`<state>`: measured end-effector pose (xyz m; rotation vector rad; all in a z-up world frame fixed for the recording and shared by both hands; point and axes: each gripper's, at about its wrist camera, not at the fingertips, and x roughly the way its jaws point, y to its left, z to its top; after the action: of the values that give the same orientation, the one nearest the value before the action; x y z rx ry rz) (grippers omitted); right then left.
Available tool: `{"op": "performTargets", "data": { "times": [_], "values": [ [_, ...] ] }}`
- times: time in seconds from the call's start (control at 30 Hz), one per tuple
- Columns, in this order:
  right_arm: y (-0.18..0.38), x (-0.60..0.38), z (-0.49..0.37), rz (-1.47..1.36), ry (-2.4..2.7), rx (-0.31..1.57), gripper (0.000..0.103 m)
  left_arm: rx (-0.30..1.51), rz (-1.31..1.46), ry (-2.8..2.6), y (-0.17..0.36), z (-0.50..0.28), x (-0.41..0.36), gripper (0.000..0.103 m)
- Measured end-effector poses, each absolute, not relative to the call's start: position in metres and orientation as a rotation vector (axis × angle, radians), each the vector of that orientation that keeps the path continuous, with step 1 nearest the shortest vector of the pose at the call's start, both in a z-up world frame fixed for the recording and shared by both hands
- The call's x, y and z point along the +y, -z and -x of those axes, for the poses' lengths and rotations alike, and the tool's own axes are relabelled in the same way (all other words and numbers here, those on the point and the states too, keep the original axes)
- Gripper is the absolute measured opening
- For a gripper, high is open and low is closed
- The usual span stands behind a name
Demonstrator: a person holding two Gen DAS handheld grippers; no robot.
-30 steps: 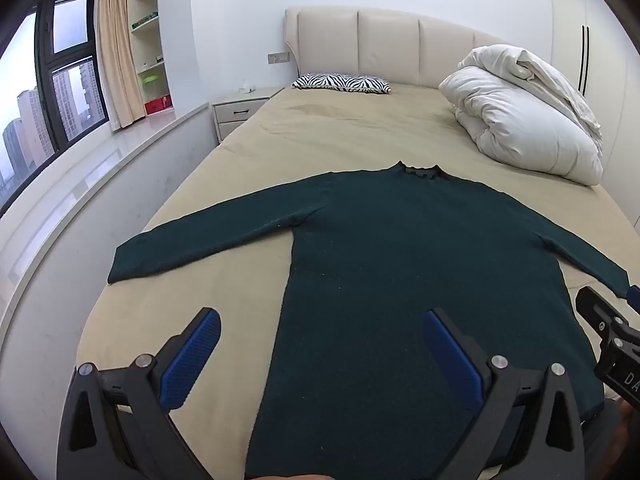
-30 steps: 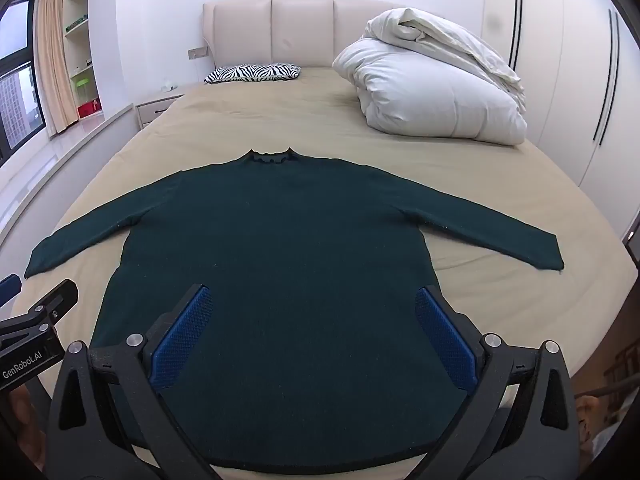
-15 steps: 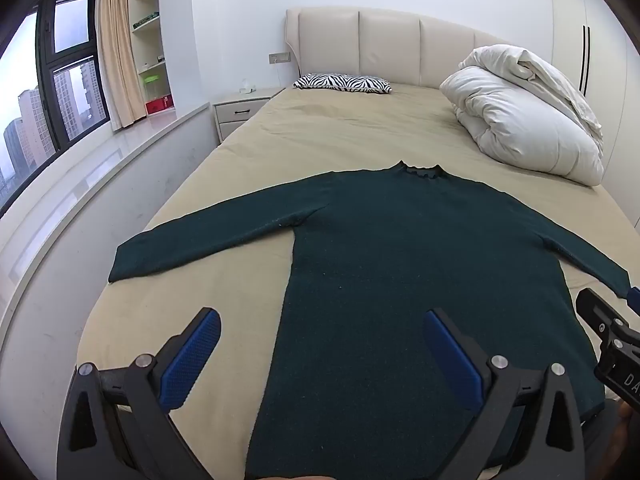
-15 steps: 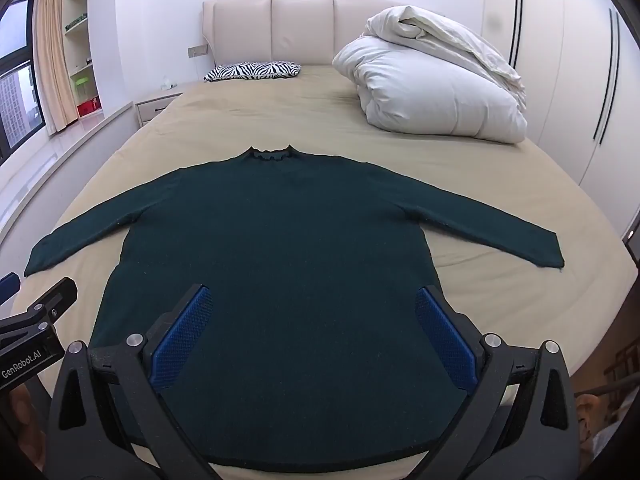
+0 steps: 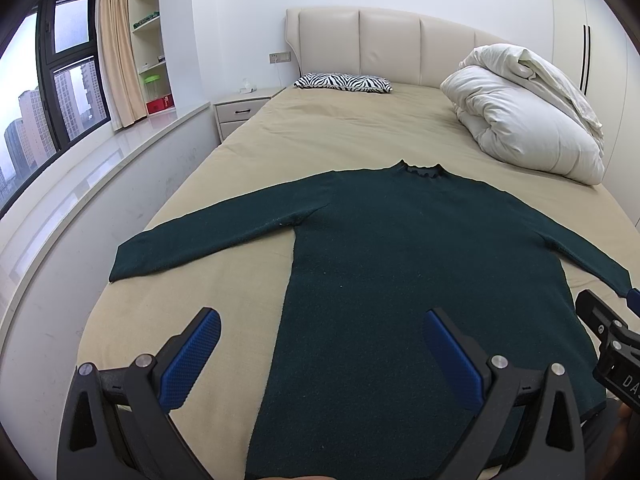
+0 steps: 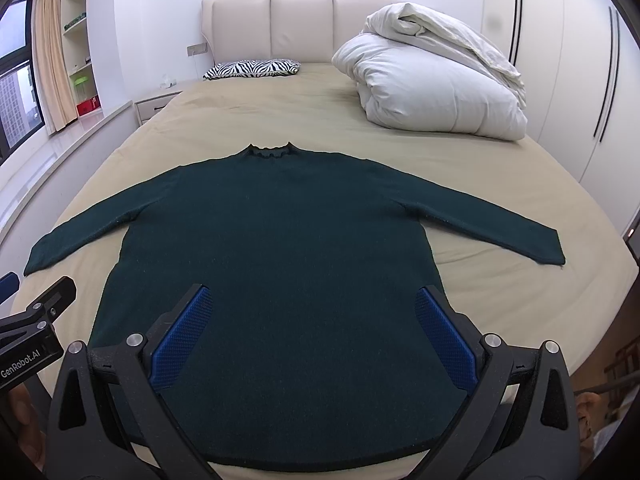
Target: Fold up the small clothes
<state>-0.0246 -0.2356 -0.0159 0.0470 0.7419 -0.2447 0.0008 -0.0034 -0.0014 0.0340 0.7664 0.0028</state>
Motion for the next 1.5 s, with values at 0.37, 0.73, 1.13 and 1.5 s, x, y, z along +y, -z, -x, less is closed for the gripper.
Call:
{"op": "performTargets", "data": {
  "times": [0.37, 0.73, 1.13, 1.5],
  "values": [
    [0.0159, -0.2358, 0.0246, -0.047, 0.245, 0.742, 0.103, 0.767, -0.035, -0.002, 0.0013, -0.001, -0.0035, 0.103],
    [0.0169, -0.2361, 0.0245, -0.047, 0.245, 0.744, 0.103, 0.767, -0.036, -0.003, 0.0003, -0.0014, -0.0043, 0.103],
    [0.0201, -0.2368, 0.0249, -0.046, 0.245, 0.747, 0.103, 0.768, -0.035, -0.003, -0.0016, -0.0021, -0.0047, 0.103],
    [0.0202, -0.2365, 0.0246, -0.045, 0.244, 0.748, 0.103, 0.768, -0.036, -0.003, -0.0034, -0.0026, -0.0049, 0.103]
  ]
}}
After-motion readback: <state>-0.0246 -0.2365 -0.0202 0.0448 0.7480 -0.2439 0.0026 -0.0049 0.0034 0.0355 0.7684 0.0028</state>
